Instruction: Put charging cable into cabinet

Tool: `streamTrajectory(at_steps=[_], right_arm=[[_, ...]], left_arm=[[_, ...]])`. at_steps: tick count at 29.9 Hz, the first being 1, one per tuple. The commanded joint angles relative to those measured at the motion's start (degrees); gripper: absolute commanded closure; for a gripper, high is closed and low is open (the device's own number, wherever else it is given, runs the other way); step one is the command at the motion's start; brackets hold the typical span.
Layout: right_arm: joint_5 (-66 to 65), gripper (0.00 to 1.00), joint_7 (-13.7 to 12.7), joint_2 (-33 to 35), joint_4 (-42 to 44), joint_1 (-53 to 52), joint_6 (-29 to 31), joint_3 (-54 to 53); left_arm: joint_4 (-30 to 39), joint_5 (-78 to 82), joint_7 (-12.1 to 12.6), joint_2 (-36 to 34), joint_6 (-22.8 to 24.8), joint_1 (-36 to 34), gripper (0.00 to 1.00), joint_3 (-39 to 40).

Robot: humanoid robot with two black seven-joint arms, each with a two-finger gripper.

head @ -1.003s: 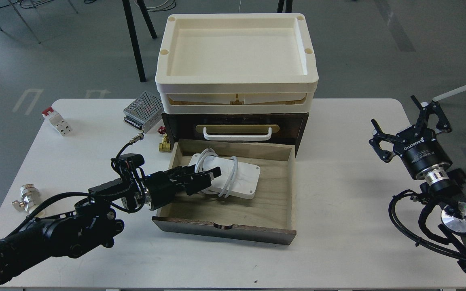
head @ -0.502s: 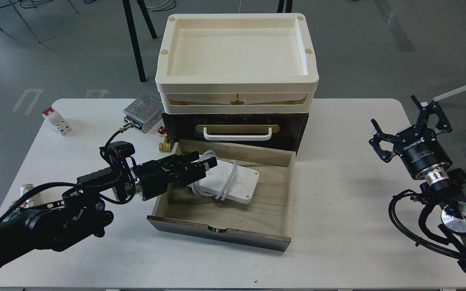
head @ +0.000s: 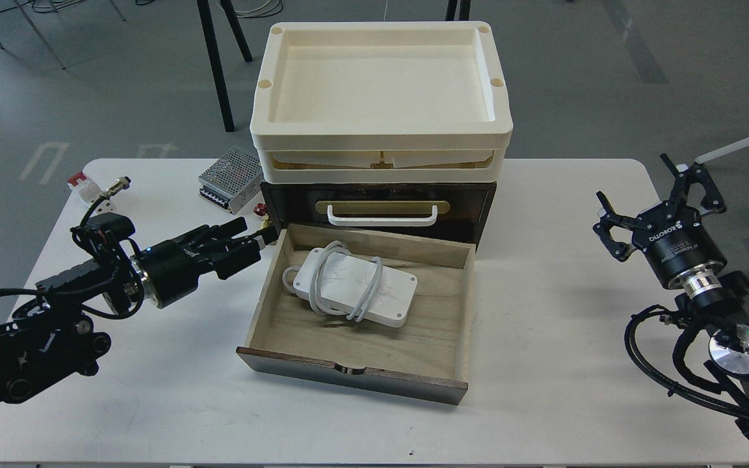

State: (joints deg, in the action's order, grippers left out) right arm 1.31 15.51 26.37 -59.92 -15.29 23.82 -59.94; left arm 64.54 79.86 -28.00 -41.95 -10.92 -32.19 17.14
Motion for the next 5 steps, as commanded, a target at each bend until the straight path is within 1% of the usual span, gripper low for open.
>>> streamTrajectory(at_steps=[1,5], right_arm=[[0.0,0.01,0.0,0.0,-0.1,0.0,0.0,0.0],[0.0,0.01,0.0,0.0,-0.1,0.0,0.1,0.0]], left_arm=[[0.4,-8.6,0.0,-3.2,-0.1,0.3,0.12,0.2],[0.4,-18.6,0.0,-5.2,0.1,0.4,0.12,1.5]])
